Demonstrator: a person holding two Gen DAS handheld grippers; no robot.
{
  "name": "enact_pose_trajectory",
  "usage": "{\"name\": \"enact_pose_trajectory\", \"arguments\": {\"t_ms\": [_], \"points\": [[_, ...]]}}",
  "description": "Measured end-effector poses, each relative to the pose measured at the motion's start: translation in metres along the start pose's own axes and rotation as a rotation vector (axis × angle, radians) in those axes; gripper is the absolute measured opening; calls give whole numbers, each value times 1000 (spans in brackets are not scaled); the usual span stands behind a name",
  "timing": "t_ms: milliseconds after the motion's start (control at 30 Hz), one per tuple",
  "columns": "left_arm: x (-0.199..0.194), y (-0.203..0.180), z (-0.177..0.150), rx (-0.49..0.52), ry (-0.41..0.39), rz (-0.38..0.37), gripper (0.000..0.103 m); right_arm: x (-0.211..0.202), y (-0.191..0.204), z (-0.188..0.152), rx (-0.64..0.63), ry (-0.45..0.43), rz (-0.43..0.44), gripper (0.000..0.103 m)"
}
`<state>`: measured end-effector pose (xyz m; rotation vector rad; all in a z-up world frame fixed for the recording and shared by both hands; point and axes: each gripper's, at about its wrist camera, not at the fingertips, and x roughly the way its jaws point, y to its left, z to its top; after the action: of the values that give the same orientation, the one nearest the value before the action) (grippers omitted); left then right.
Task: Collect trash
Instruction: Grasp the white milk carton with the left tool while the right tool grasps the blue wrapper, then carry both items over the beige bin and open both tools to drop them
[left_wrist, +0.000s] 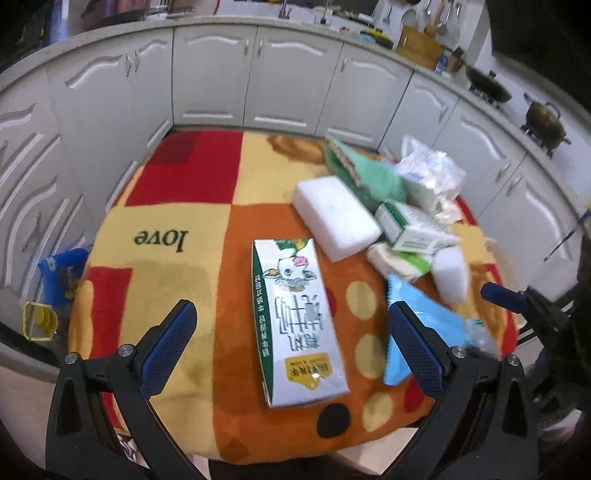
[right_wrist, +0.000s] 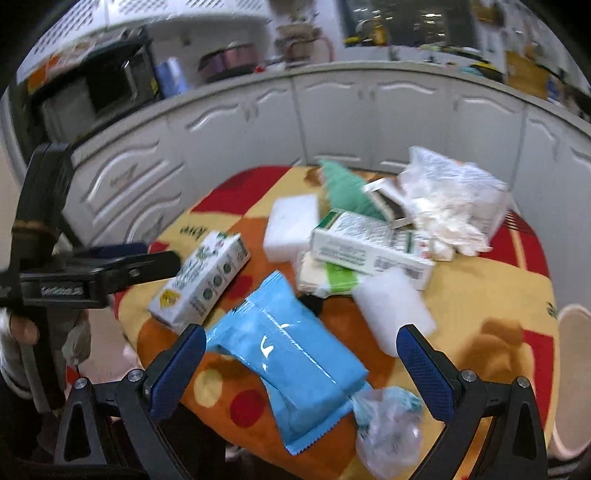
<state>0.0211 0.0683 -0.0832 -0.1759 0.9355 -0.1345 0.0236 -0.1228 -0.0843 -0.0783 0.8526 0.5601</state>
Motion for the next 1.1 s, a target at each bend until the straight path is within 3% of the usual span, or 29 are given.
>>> {"name": "enact_pose_trajectory", "arguments": {"t_ms": [133,167,200,267,300,400,500,700,1100], "points": [[26,7,4,-17,72,6,103,25,8,1,-93,80,35,102],[32,8,5,-15,89,15,96,31,10,1,-112,93,34,101],[36,9,5,-14,100,24,80,36,10,0,-128,106,34,94],[43,11,5,-10,120,20,67,47,9,-1,-140,136,38,63],[45,13,4,-14,124,-6,61,51,8,-1,-131,152,47,54],[41,11,4,-11,120,-16,55,54,4,-1,-70,149,93,42],[31,9,8,-11,99,-14,54,39,7,5,-48,87,128,40],[-9,-11,26,28,13,-52,54,1,-2,13,3,-43,101,40],[-23,-113,45,161,-25,-181,53,-80,-70,0,174,-187,-98,40]]}}
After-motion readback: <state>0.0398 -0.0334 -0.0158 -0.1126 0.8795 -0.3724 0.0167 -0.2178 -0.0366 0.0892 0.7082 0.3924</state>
